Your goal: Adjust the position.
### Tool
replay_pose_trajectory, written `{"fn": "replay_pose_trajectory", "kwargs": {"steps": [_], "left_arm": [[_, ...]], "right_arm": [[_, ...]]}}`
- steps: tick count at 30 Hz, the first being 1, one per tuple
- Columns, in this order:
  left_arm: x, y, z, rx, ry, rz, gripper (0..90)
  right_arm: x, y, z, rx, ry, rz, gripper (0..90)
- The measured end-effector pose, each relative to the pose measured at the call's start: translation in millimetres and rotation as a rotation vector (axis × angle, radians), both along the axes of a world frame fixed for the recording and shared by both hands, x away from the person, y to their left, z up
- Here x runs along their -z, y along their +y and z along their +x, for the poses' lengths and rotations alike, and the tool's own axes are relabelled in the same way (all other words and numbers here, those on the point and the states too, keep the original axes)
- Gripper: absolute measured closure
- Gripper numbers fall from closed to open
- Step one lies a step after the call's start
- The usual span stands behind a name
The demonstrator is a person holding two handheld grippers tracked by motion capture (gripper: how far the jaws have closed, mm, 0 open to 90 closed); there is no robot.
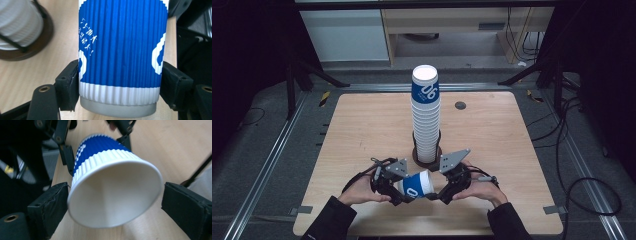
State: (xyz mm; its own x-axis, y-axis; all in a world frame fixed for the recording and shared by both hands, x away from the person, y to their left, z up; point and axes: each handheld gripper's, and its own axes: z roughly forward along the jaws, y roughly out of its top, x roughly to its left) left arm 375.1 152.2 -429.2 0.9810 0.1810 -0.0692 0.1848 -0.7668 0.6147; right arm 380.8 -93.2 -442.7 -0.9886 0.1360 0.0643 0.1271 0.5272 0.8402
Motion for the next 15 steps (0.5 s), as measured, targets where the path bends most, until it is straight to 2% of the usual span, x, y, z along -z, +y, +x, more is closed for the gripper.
{"fn": "replay_pose_trajectory", "kwargs": {"steps": [4,7,8,9,11,12,13,15], "left_arm": [[-8.4,11.9,4.3,-0.053,-0.029,-0.084,27.0],[-14.8,17.3,4.4,-0.086,-0.043,-0.17,26.9],[-14.8,17.3,4.4,-0.086,-0.043,-0.17,26.9],[-17.8,18.7,3.7,-0.095,-0.049,-0.226,26.9],[-19.1,18.0,2.4,-0.095,-0.056,-0.254,26.9],[-19.1,18.0,2.4,-0.095,-0.056,-0.254,26.9],[-18.6,15.5,0.9,-0.09,-0.06,-0.272,26.9],[-17.8,11.5,-0.7,-0.087,-0.061,-0.282,26.9]], "right_arm": [[-10.5,-13.1,2.8,0.048,-0.007,0.087,7.7],[-16.2,-20.7,4.9,0.083,-0.017,0.129,7.9],[-16.2,-20.7,4.9,0.083,-0.017,0.129,7.9],[-17.9,-23.4,5.7,0.092,-0.008,0.154,7.9],[-18.4,-23.5,5.6,0.09,0.0,0.166,7.8],[-18.4,-23.5,5.6,0.09,0.0,0.166,7.8],[-19.2,-22.2,5.1,0.083,0.013,0.189,8.2],[-20.0,-21.2,4.4,0.076,0.017,0.205,8.2]]}}
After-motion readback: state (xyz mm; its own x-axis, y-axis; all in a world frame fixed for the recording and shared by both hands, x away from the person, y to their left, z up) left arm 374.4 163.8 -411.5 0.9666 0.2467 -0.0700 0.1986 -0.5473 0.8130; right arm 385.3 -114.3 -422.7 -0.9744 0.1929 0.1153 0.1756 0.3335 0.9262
